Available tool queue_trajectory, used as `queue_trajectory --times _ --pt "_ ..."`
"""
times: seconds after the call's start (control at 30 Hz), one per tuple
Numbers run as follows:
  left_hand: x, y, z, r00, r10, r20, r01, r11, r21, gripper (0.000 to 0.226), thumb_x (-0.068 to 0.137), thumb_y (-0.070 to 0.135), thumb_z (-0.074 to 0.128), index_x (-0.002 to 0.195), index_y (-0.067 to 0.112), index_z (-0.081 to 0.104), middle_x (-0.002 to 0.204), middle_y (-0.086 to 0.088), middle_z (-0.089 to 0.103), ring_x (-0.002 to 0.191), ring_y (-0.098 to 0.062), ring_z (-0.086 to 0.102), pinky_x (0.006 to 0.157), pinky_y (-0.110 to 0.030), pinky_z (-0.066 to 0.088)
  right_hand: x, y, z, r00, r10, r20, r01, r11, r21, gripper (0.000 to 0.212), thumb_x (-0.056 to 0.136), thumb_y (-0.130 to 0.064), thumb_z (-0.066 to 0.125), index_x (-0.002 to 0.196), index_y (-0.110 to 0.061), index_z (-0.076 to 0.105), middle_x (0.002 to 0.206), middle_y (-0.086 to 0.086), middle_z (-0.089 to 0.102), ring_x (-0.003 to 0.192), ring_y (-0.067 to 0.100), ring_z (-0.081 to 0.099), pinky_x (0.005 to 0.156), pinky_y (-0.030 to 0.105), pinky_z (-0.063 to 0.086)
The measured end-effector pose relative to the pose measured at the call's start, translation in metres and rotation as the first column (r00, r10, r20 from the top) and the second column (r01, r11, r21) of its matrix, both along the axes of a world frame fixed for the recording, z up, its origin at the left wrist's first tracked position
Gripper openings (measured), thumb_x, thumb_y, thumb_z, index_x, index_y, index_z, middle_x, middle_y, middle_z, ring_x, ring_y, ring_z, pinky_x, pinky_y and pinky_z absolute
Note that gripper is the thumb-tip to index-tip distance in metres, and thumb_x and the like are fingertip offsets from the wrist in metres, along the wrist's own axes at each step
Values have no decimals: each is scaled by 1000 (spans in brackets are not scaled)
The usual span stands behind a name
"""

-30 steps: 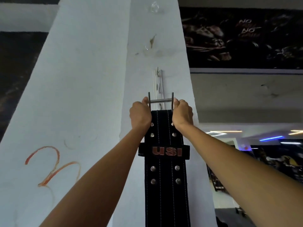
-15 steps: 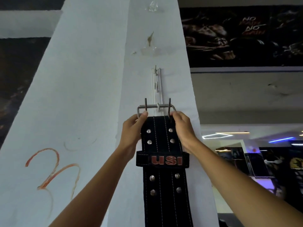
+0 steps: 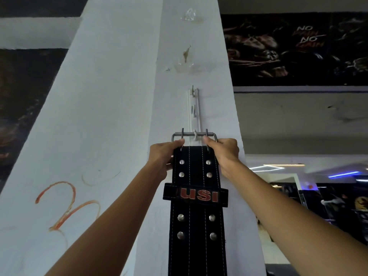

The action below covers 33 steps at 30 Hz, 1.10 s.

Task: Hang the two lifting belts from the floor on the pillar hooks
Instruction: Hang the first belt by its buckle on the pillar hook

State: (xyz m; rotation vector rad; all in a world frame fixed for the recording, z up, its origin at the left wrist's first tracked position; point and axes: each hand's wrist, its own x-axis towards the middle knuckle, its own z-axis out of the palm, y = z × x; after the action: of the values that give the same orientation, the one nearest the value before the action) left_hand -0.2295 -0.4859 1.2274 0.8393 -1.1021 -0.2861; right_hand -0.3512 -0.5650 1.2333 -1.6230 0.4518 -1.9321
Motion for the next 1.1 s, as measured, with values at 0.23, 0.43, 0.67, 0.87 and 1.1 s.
queue_trajectory --times 0.23,0.43,0.67,0.87,1.1 --pt "-2 -2 -5 999 26 30 -25 999 -31 19 82 25 70 78 6 67 70 -5 67 58 -17 64 47 -22 51 -3 0 -3 999 -33 -6 33 999 -28 39 78 -34 70 57 -9 49 62 7 55 62 20 51 62 34 43" --pt "-3 -2 -45 921 285 266 -257 957 -136 45 97 43 39 88 8 67 87 -11 72 81 -26 69 79 -45 56 -25 11 -40 927 311 -211 -330 942 -61 31 86 -30 61 108 -9 63 90 -4 68 81 7 65 69 16 49" --pt "-20 7 -168 990 -19 142 37 992 -124 40 98 40 37 95 18 70 89 1 74 82 -7 70 68 -19 56 -23 15 -167 894 445 -61 -444 896 17 39 74 -49 53 100 -24 66 96 -6 72 99 11 64 94 32 46" --pt "-17 1 -304 987 -157 -20 158 986 60 20 89 15 59 98 0 69 84 -6 75 78 -20 73 63 -22 55 -18 21 -296 934 357 7 -348 905 245 21 80 -9 66 101 -10 65 98 7 72 88 15 71 80 25 58" --pt "-12 14 -430 979 -167 -113 194 931 308 19 89 17 59 91 3 72 81 -6 75 76 -20 72 66 -25 57 -25 34 -410 965 262 -28 -221 861 457 10 84 -9 62 93 -12 66 85 -6 73 76 3 70 66 15 54"
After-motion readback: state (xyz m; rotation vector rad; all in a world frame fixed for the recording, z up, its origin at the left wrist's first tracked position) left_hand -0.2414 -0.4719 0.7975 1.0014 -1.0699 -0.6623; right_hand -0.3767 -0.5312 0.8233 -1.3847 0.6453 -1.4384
